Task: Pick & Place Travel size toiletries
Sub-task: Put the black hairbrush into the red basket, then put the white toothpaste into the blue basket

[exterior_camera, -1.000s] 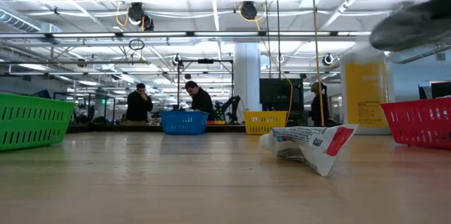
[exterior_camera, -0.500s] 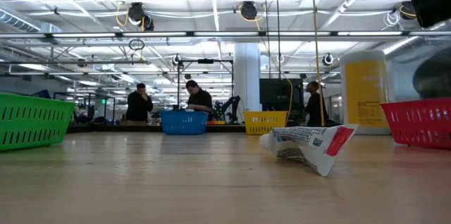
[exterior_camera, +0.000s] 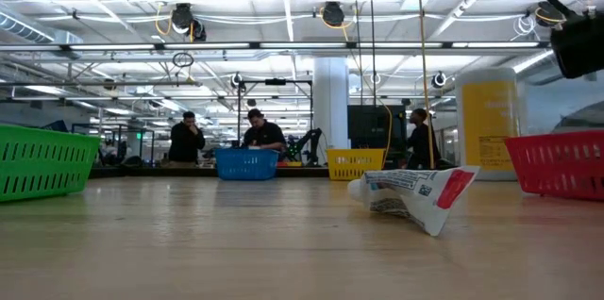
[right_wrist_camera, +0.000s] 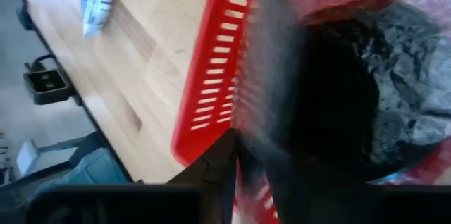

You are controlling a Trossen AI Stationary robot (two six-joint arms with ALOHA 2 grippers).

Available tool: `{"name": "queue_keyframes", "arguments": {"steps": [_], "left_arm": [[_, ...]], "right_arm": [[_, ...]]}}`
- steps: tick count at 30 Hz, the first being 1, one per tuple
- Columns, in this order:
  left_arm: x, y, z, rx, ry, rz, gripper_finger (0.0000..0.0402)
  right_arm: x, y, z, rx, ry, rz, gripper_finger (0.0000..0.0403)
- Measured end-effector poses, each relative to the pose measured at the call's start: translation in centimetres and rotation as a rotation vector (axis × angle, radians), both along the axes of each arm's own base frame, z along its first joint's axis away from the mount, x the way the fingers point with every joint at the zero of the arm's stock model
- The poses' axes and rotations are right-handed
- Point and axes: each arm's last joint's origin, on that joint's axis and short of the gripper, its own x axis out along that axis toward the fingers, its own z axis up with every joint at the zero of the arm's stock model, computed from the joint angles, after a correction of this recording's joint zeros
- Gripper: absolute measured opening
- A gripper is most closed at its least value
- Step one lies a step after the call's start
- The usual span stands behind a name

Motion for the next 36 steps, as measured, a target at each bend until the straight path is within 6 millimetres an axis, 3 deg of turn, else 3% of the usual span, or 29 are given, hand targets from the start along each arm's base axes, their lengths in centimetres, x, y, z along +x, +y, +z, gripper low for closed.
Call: {"name": "queue_keyframes", "arguments": {"steps": [11, 22, 28, 36], "left_arm": [[-0.1, 0.0, -0.1, 0.004, 0.012, 0.0, 0.0177], [0.0, 0.0, -0.6, 0.052, 0.047, -0.076, 0.0177], [0.9, 0.1, -2.2, 0.127, 0.085, -0.167, 0.0177], [2.7, 0.4, -5.7, 0.203, 0.155, -0.258, 0.0177]], "right_arm": [[-0.7, -0.3, 0.8, 0.11, -0.032, 0.038, 0.0114], [-2.1, -1.4, 2.6, 0.219, -0.194, 0.02, 0.0097], [-2.4, -2.0, 4.0, 0.24, -0.393, -0.035, 0.0089], [-1.8, -2.2, 7.2, 0.199, -0.799, -0.079, 0.0089]]}}
